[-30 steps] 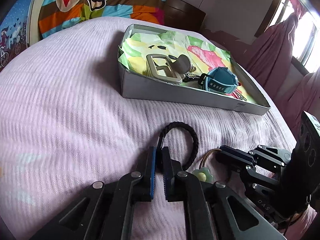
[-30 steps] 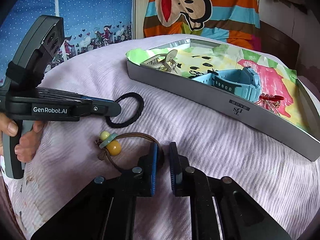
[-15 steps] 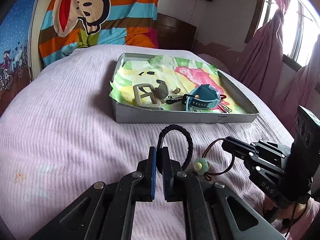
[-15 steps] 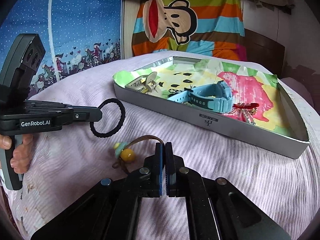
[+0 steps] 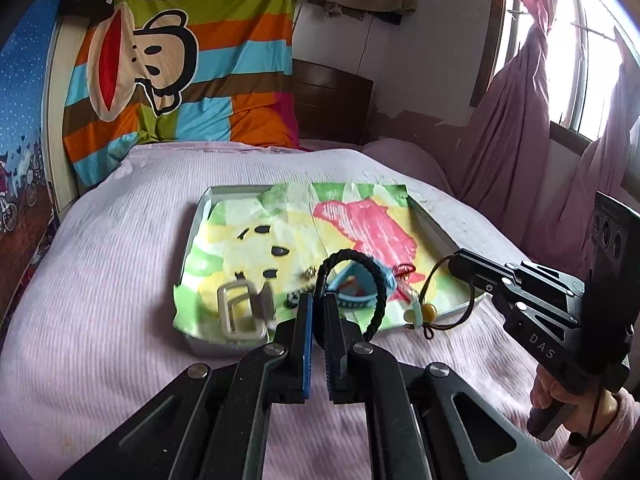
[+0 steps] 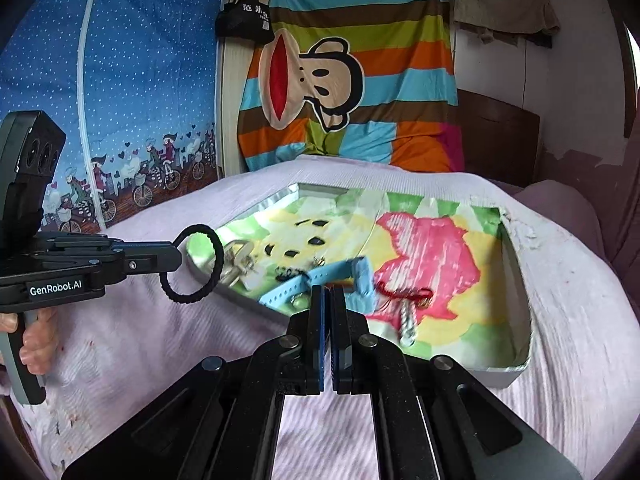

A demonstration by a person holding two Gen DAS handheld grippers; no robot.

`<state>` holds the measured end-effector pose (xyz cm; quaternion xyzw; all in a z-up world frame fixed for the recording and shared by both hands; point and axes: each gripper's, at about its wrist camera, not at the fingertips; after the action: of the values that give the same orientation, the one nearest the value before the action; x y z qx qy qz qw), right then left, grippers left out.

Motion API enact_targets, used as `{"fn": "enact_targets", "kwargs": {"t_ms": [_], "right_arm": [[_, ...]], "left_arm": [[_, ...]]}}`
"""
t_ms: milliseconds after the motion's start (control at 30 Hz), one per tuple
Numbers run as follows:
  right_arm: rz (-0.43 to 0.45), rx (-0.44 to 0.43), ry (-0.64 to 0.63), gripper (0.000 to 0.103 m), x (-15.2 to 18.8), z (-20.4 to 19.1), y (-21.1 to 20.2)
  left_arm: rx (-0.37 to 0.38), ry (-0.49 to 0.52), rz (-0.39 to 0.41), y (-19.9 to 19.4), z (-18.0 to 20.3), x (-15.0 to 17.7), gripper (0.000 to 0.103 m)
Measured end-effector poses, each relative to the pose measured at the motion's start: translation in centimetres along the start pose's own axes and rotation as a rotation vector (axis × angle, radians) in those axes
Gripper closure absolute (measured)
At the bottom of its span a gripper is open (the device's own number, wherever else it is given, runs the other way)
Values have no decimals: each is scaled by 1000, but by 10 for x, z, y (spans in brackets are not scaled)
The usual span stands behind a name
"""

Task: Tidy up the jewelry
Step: 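Carry both hair ties into the tray and open both tools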

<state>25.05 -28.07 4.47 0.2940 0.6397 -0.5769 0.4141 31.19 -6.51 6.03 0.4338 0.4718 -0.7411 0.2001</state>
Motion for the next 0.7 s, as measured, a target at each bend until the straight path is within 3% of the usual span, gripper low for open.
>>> {"fn": "enact_targets", "kwargs": {"t_ms": [133,333,500,700], "right_arm": [[34,41,22,101,-42,20,10],[34,104,102,101,-86,54,48],[-24,134,162,101,-91,75,88],[-134,113,264,101,-66,97,127]], "left_arm": [[-23,-27,18,28,-1,-36,98],[-73,-63,18,73,-8,-62,98],[-102,-74,-73,112,-11,-60,98],[-120,-86,-200,145,-9,-44,98]]}}
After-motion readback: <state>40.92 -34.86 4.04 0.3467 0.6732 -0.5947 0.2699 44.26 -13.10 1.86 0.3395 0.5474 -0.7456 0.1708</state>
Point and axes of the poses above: each gripper's, at about its wrist camera, not at the fingertips, and y roughly the way its jaws point, z to its right, x to its underside, and after that the axes turned 3 degrees about y, right-handed
